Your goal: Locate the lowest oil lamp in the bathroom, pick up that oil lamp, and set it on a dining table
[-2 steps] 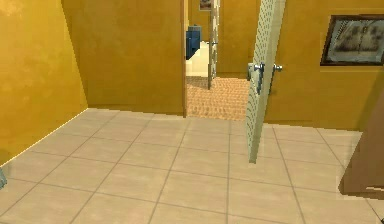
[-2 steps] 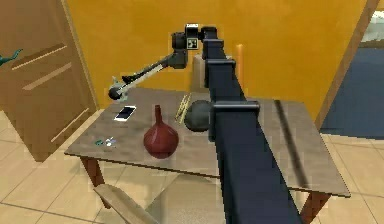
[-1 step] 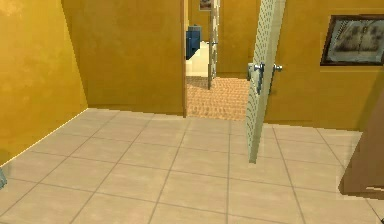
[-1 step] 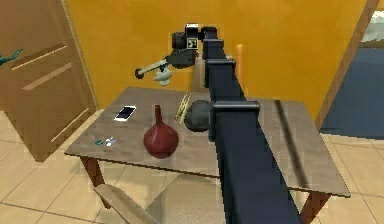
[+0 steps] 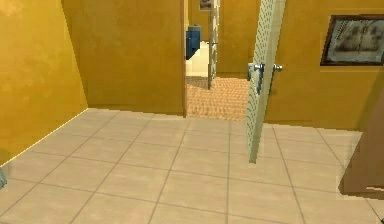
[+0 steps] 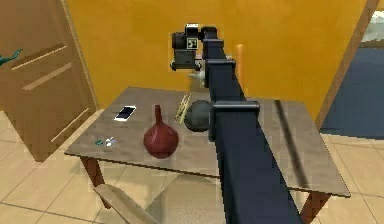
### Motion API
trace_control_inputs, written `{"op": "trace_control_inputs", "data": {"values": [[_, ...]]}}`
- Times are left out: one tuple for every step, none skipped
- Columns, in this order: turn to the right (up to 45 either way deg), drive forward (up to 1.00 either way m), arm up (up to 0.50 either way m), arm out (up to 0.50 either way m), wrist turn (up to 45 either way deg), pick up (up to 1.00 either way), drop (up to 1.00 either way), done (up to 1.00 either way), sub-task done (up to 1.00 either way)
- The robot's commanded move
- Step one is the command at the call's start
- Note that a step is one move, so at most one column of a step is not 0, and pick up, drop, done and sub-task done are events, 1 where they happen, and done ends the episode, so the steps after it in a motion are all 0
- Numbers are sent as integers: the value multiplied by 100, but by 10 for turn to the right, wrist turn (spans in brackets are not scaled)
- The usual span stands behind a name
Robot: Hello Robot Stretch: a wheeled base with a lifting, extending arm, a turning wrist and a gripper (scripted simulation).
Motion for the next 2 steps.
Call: {"op": "trace_control_inputs", "data": {"values": [[0, 0, -14, 0, 0, 0, 0, 0, 0], [0, 0, -32, 0, 0, 0, 0, 0, 0]]}}
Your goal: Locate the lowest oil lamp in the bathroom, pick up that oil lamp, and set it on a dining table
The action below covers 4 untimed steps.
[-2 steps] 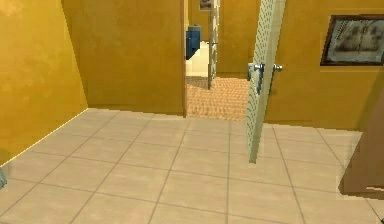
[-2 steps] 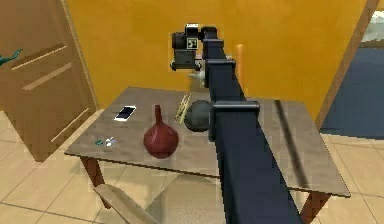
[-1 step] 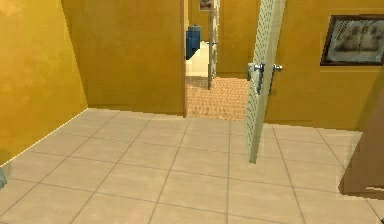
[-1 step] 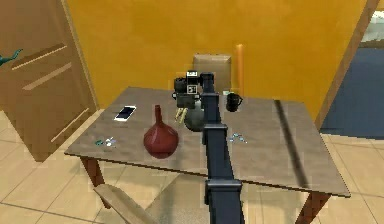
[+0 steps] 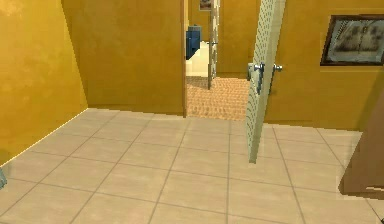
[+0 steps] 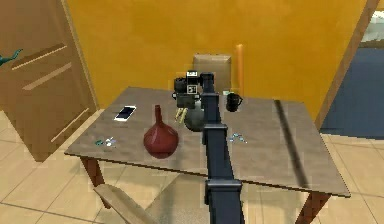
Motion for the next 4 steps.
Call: {"op": "trace_control_inputs", "data": {"values": [[0, 0, 0, 0, 0, 0, 100, 0, 0], [0, 0, 10, 0, 0, 0, 0, 0, 0], [0, 0, 0, -8, 0, 0, 0, 0, 0], [0, 0, 0, 0, 0, 0, 0, 100, 0]]}}
